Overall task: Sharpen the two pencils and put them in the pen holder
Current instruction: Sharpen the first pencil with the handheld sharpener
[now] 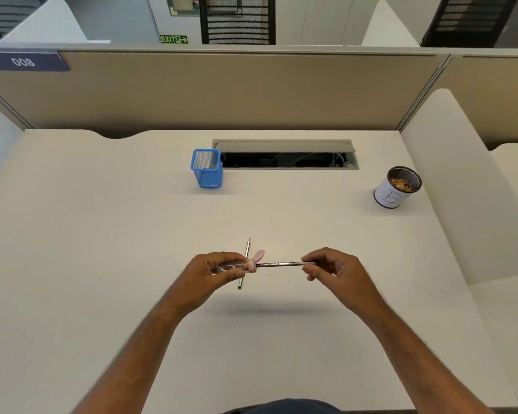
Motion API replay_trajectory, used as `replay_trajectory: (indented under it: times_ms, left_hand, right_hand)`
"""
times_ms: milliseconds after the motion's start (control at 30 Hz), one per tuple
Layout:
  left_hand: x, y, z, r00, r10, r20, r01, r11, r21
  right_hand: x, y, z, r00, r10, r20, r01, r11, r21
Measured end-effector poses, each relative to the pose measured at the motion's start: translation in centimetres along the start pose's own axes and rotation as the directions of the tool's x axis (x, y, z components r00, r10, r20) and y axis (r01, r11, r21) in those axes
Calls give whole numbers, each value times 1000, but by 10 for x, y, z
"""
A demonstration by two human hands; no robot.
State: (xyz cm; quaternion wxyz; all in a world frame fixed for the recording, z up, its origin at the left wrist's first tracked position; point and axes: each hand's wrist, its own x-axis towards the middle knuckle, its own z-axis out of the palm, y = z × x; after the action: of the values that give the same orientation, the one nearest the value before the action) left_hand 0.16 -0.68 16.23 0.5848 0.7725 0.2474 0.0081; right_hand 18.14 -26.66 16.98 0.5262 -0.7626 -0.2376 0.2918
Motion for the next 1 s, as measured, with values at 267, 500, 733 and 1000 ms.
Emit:
replay_trajectory:
  times_ms: [267, 500, 733, 1000]
  left_hand:
    - [1, 0, -2, 1000, 8, 12, -8, 1000, 28]
    - [0, -1, 3, 1000, 14, 21, -15, 1000, 26]
    - [0, -2, 2, 999, 8, 34, -9, 1000, 26]
    - [2, 0, 6, 999, 16, 34, -16, 1000, 17]
  right_hand:
    - [1, 2, 2, 1000, 1, 28, -1, 1000, -3]
    - [3, 6, 3, 996, 74, 49, -68, 990, -120]
    - [4, 5, 1, 994, 71, 87, -69, 997, -28]
    - [0, 2, -1, 999, 35, 20, -34, 999, -29]
